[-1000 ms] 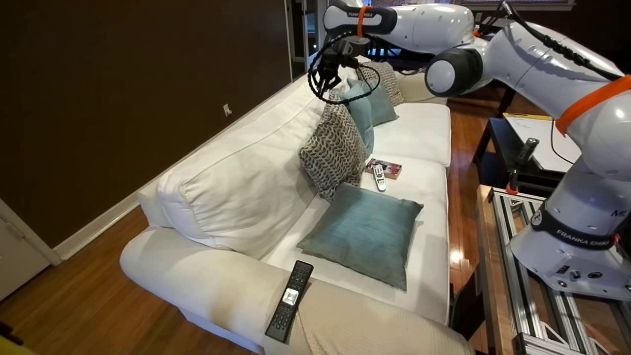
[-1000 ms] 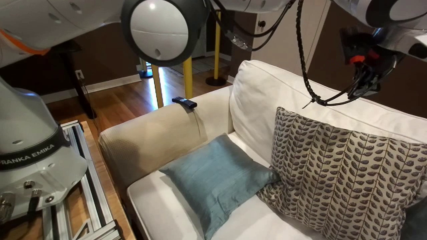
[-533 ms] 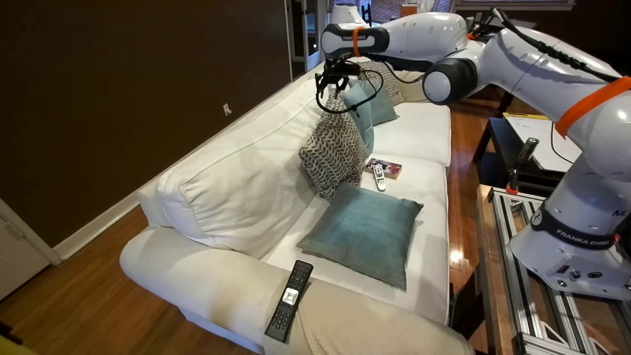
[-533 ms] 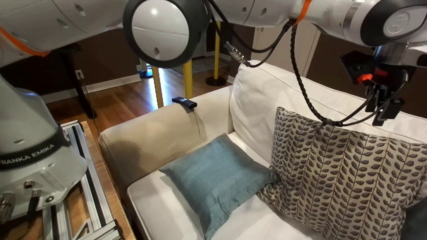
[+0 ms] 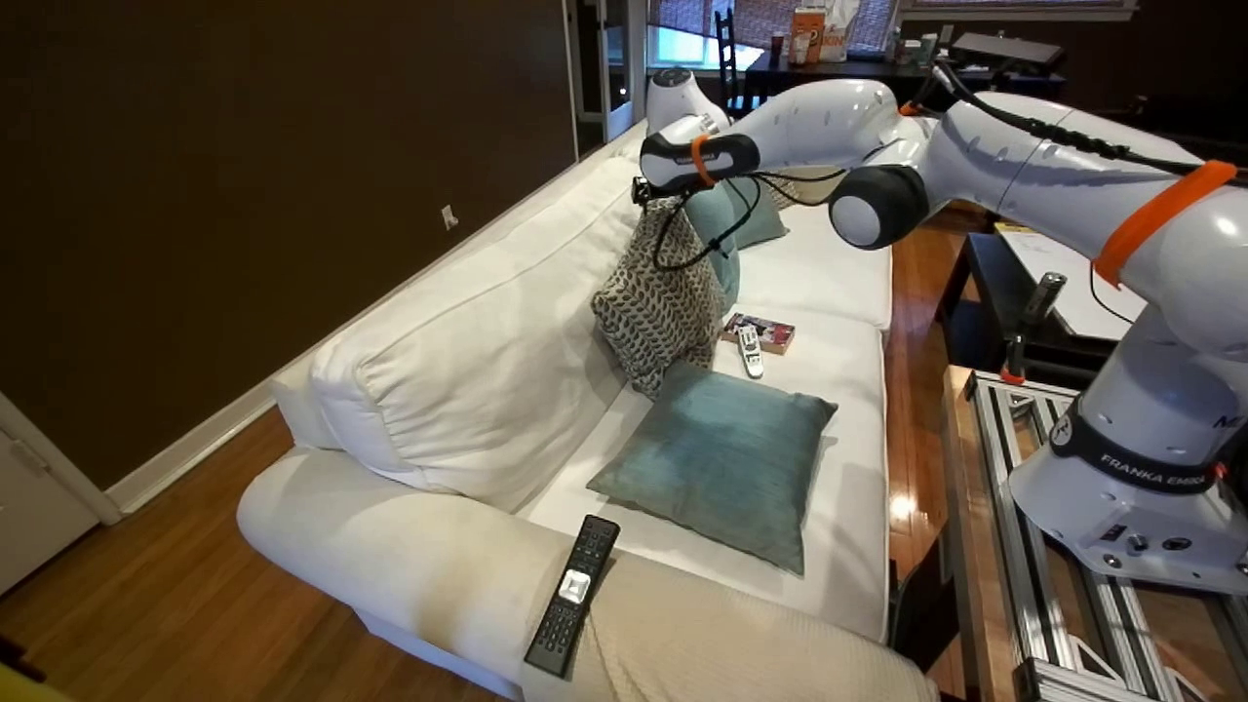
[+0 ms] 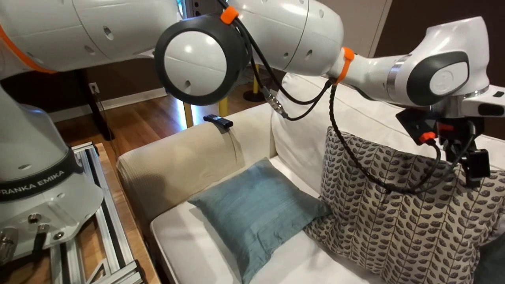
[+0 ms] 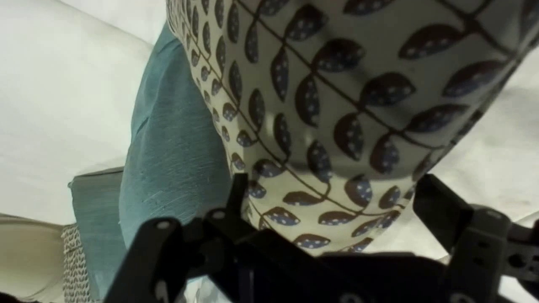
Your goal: Move the first left blue pillow forward, then put the first left brown pillow on the blue pillow
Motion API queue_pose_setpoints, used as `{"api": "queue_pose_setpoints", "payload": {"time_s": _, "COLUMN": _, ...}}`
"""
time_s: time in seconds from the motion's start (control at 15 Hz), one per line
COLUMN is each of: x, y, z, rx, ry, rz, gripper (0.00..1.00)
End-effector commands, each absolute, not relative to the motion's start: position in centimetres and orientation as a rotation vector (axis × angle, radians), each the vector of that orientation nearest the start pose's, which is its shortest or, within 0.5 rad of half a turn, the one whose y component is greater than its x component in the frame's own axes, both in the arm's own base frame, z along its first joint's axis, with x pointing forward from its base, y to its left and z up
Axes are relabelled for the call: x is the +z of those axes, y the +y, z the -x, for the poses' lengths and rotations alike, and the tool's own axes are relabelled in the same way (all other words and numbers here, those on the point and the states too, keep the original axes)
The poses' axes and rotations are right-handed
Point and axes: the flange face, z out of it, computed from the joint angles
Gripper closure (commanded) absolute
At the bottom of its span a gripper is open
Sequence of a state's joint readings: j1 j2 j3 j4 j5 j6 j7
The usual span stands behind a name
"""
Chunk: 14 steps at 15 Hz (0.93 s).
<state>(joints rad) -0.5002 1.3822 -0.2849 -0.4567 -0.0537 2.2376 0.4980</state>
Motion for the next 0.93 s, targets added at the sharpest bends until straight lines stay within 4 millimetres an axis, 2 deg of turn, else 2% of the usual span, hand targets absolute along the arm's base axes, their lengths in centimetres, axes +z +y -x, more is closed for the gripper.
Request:
{"api": "queue_pose_setpoints", "payload": {"time_s": 0.0, "x": 21.2, "y": -47.3, "z": -69.9, "rx": -0.863, "ry": 1.596, "rz": 3.063, "gripper": 0.00}}
{"api": "queue_pose_setpoints", "payload": {"time_s": 0.2, "x": 19.8, "y": -47.8, "z": -69.6, "rx": -0.960, "ry": 1.619, "rz": 3.048, "gripper": 0.00}}
{"api": "queue_pose_setpoints", "payload": {"time_s": 0.33, "x": 18.6, "y": -48.0, "z": -69.3, "rx": -0.958, "ry": 1.646, "rz": 3.039, "gripper": 0.00}}
{"api": "queue_pose_setpoints", "payload": {"time_s": 0.4, "x": 17.9, "y": -47.9, "z": -69.1, "rx": -0.911, "ry": 1.666, "rz": 3.032, "gripper": 0.25}}
{"api": "queue_pose_setpoints", "payload": {"time_s": 0.47, "x": 17.4, "y": -47.8, "z": -69.0, "rx": -0.889, "ry": 1.677, "rz": 3.031, "gripper": 0.27}}
{"api": "queue_pose_setpoints", "payload": {"time_s": 0.67, "x": 16.9, "y": -47.5, "z": -69.1, "rx": -0.834, "ry": 1.685, "rz": 2.990, "gripper": 0.51}}
{"api": "queue_pose_setpoints", "payload": {"time_s": 0.87, "x": 17.7, "y": -46.7, "z": -69.5, "rx": -0.692, "ry": 1.671, "rz": 2.865, "gripper": 0.72}}
